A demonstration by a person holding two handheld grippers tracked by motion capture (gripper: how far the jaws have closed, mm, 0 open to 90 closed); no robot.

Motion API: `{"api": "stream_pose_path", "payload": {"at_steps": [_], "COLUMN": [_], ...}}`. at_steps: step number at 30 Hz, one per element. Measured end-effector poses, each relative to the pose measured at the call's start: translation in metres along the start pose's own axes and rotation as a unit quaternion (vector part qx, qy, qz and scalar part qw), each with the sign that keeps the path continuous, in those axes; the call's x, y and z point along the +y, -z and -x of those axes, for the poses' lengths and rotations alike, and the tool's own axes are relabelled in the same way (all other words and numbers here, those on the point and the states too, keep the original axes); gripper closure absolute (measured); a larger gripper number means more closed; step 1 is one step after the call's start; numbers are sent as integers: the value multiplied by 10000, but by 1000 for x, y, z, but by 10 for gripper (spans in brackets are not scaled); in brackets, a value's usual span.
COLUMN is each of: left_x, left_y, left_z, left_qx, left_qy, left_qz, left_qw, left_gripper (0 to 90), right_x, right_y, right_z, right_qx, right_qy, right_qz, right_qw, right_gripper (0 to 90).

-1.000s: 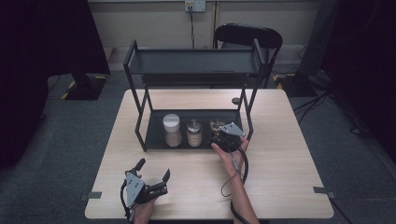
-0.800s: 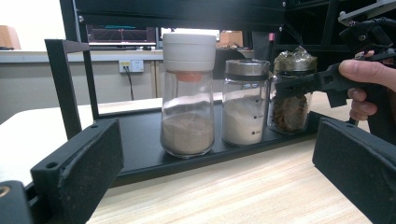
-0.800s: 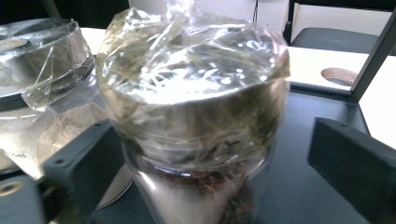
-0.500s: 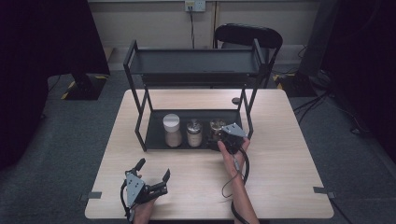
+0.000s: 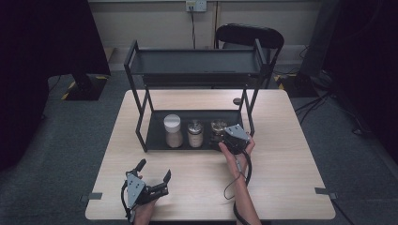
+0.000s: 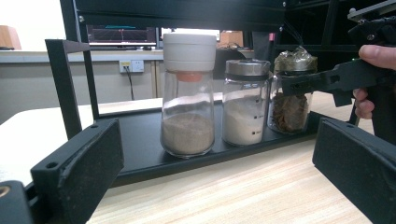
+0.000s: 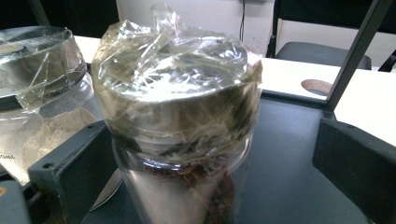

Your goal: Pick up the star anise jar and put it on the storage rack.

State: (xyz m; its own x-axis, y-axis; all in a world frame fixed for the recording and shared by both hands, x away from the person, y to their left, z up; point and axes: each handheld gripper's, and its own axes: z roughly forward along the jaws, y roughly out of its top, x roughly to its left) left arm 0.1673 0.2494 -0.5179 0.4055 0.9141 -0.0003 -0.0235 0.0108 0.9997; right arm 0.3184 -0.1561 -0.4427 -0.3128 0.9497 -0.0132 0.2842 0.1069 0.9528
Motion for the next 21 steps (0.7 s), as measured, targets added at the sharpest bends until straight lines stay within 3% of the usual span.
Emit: {"api": "stream_pose_path", "payload": {"at_steps": [6,14,21], "left_x": [0,0,0], "left_y": [0,0,0], "left_z": [0,0,0], "left_qx": [0,1,4], "left_qy": [-2,-1,0], "left_qz": [-2,-3,-3], "left_qw": [10000,10000,10000], "left_gripper": [11,12,12], "right_x": [1,5,15], "right_y": [3,12,18], "right_z": [-7,-6,-8], "right_qx": [-130,-60,-91], "right_qy": [155,125,121], "right_qz": [131,309,234], "right_qw": [9997,9994,9996], "right_gripper": [0,0,0]}}
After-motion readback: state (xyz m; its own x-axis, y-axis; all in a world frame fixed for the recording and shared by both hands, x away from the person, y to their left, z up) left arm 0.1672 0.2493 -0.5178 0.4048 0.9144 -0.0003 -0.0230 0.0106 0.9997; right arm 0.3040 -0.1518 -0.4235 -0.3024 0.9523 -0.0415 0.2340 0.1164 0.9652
